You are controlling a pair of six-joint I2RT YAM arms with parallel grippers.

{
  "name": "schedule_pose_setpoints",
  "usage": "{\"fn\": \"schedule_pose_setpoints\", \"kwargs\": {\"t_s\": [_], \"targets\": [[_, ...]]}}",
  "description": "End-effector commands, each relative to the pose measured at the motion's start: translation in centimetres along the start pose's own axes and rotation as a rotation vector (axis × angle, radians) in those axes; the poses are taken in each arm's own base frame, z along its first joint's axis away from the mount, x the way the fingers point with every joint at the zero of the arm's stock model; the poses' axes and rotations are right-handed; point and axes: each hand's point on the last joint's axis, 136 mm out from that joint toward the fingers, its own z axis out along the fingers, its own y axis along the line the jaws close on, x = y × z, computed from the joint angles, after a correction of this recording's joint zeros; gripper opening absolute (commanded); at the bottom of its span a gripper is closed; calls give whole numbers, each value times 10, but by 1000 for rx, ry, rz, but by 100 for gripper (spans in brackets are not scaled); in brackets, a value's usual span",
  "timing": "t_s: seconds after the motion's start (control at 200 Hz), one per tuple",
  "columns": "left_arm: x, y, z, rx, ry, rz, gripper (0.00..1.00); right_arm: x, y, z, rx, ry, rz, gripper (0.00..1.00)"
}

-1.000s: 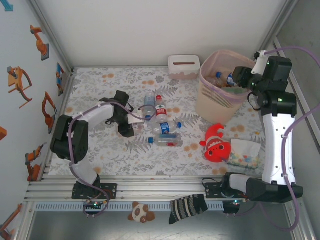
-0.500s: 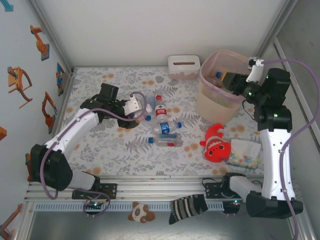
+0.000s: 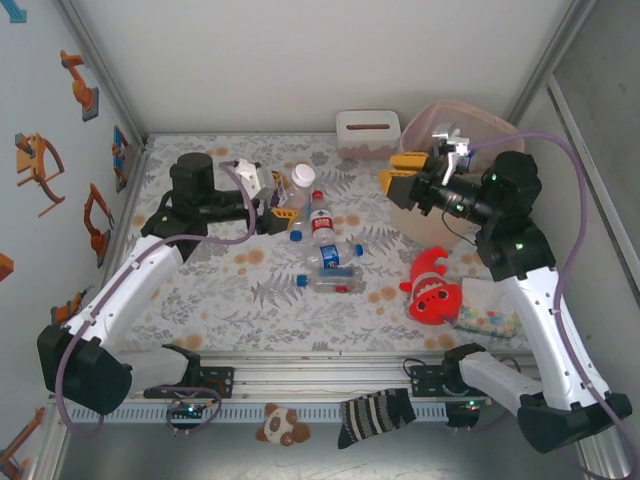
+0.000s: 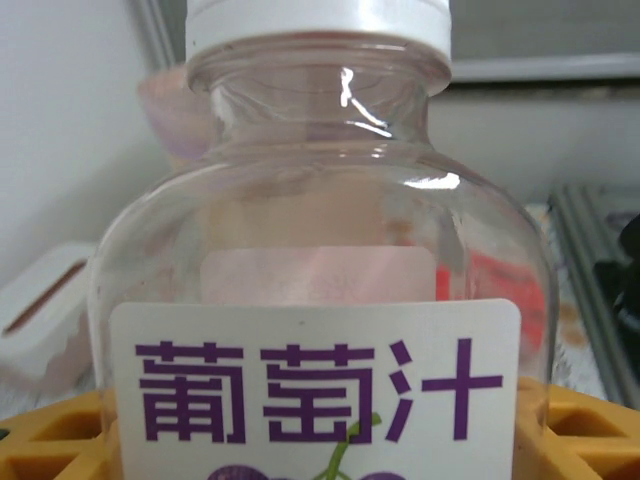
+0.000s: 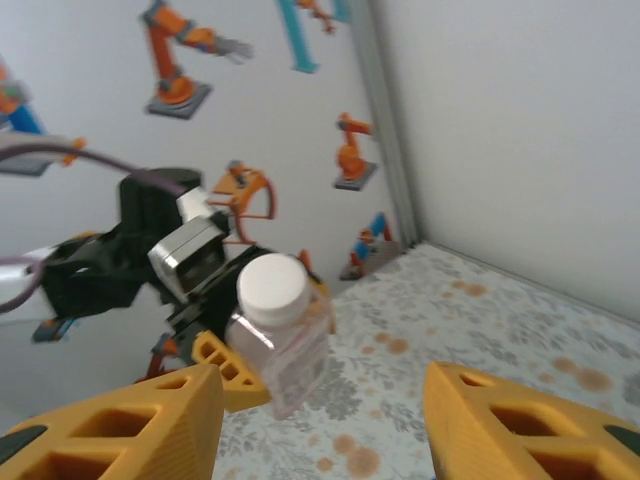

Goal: Put the plastic bottles in the bin

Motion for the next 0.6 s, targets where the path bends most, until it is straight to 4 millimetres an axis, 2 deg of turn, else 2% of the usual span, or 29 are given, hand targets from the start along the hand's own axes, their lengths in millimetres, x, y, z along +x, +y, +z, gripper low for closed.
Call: {"fn": "schedule_pose_setpoints", "kwargs": {"t_s": [0.0, 0.295, 0.496, 0.596], "targets": [[-50, -28, -3, 135, -174, 43, 64, -17, 40, 6, -153, -63, -156, 58], [-102, -66, 3, 279, -305, 113, 65, -21, 92, 29, -332, -70, -275, 68], [-121, -83, 4, 344, -355, 145, 65, -26, 107, 42, -371, -85, -303, 77], [-125, -91, 4, 375, -361, 152, 65, -27, 112, 48, -388, -89, -307, 77]]}}
